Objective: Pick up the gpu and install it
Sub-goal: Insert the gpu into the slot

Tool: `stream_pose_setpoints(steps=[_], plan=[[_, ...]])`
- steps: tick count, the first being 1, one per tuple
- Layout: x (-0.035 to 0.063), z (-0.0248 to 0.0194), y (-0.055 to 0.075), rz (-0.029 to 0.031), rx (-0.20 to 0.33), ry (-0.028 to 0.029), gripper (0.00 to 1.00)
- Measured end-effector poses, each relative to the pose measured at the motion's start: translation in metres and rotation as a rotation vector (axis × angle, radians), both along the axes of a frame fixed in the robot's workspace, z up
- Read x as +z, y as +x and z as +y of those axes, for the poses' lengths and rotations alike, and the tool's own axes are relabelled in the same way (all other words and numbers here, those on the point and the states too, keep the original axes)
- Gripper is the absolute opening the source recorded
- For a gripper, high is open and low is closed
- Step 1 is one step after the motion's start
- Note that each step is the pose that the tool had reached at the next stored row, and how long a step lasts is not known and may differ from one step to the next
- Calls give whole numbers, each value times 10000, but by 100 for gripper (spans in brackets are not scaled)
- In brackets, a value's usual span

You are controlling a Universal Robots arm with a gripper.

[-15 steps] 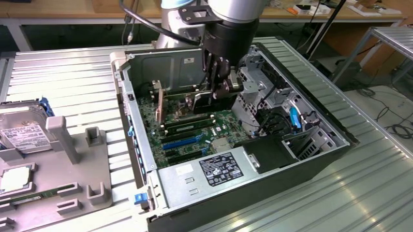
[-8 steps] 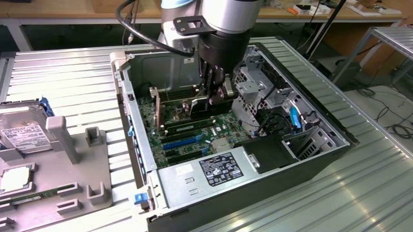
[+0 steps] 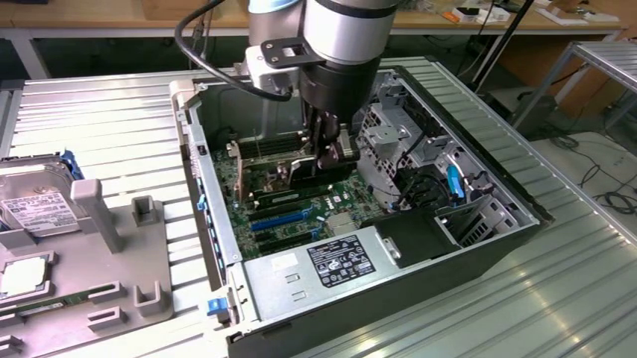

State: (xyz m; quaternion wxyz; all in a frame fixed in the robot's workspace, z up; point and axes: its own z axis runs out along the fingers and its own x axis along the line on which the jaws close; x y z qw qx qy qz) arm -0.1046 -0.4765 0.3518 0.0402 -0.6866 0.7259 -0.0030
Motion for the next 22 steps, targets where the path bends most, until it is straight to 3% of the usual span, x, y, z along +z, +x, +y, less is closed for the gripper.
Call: stream_pose_setpoints(steps=[8, 15, 22], plan=[[-96, 0, -6, -14, 0, -2, 27], [-240, 0, -13, -20, -1, -25, 27], [-413, 0, -50, -20, 0, -107, 27]])
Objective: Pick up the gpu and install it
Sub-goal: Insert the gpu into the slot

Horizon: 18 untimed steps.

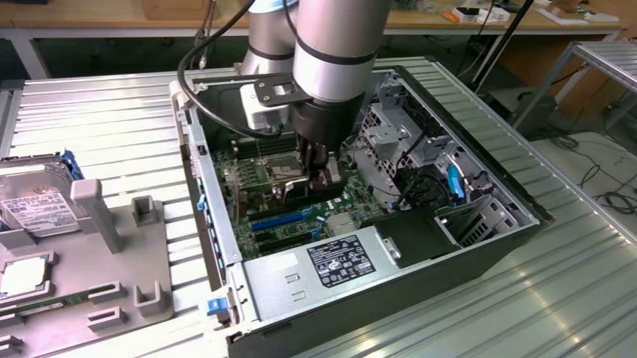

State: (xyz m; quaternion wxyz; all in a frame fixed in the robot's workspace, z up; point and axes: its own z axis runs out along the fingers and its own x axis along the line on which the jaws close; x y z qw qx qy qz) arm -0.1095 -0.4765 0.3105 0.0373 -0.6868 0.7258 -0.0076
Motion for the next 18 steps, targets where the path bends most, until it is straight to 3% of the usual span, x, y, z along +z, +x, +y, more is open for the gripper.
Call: stream_pose_setpoints(steps=[18], plan=[[-104, 0, -2, 0, -2, -11, 27]])
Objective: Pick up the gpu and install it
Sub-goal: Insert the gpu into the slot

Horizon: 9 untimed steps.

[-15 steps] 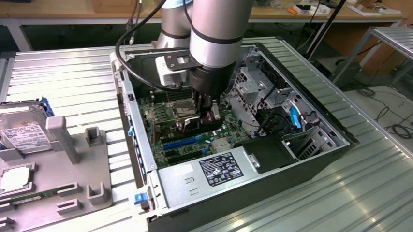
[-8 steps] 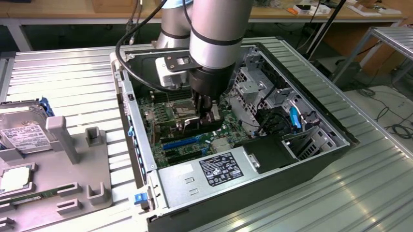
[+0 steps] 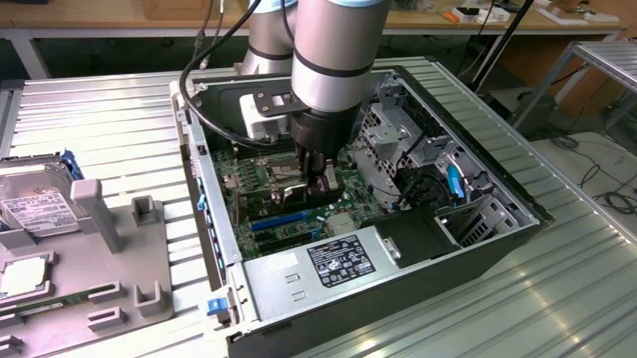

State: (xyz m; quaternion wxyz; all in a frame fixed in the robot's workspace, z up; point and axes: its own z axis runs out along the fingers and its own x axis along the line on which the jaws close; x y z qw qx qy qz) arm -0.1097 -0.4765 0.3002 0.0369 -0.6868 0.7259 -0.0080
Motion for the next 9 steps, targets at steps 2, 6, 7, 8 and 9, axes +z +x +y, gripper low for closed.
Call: stream_pose_setpoints(steps=[2, 6, 7, 8, 9], plan=[[-1, 1, 0, -1, -1, 2, 27], [-25, 37, -54, -6, -12, 10, 27], [-38, 38, -70, -9, -12, 10, 27], [-44, 39, -73, -9, -11, 7, 27], [-53, 40, -74, -9, -10, 9, 27]])
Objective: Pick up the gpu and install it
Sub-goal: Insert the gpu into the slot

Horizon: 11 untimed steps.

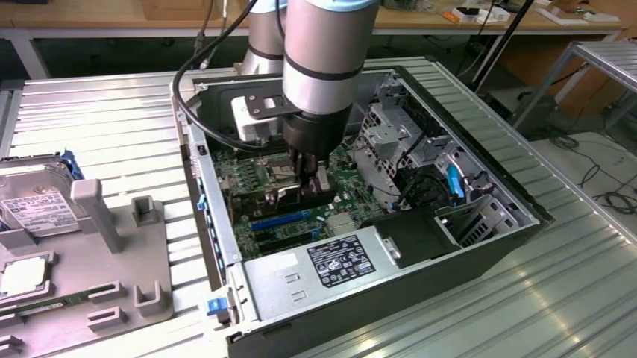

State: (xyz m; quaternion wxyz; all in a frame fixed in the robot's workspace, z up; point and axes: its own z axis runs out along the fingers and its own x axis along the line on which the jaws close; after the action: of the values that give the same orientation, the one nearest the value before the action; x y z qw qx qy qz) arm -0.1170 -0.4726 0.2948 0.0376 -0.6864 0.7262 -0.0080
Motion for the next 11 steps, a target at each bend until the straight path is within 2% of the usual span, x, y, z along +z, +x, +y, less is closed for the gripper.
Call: stream_pose_setpoints(steps=[11], plan=[[-46, 22, -40, 0, -1, -1, 27]])
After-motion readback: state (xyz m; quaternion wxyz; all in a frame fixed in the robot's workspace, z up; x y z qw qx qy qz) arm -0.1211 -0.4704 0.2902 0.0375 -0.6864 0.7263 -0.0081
